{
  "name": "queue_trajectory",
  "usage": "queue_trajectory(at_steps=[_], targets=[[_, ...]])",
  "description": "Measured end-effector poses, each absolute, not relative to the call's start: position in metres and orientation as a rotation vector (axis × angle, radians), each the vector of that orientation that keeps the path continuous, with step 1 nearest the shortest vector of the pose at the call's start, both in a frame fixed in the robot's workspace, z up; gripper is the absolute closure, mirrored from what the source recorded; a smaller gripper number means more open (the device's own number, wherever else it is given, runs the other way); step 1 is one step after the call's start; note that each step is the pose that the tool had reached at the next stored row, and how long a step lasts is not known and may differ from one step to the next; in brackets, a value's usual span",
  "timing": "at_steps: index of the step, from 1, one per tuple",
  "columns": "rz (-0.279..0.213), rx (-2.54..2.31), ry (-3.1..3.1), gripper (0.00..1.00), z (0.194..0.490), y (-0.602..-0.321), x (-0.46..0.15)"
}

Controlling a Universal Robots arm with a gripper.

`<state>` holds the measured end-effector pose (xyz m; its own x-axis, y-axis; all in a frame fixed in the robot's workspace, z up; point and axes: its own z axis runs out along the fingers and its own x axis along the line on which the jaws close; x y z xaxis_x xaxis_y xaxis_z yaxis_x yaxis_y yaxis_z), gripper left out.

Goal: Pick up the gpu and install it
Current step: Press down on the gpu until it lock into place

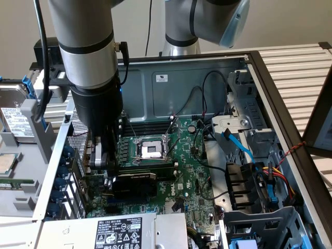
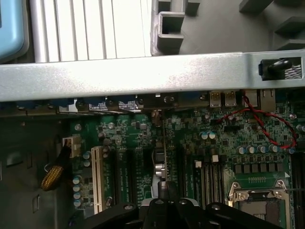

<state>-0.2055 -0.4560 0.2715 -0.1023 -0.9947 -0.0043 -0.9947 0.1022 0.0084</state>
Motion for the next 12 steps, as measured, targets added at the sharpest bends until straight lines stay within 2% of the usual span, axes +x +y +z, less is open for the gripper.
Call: queue_trajectory(at_steps=[12], targets=[[-0.018,2.103,-2.334,0.89,0.2707,-0.4564,-0.2055]])
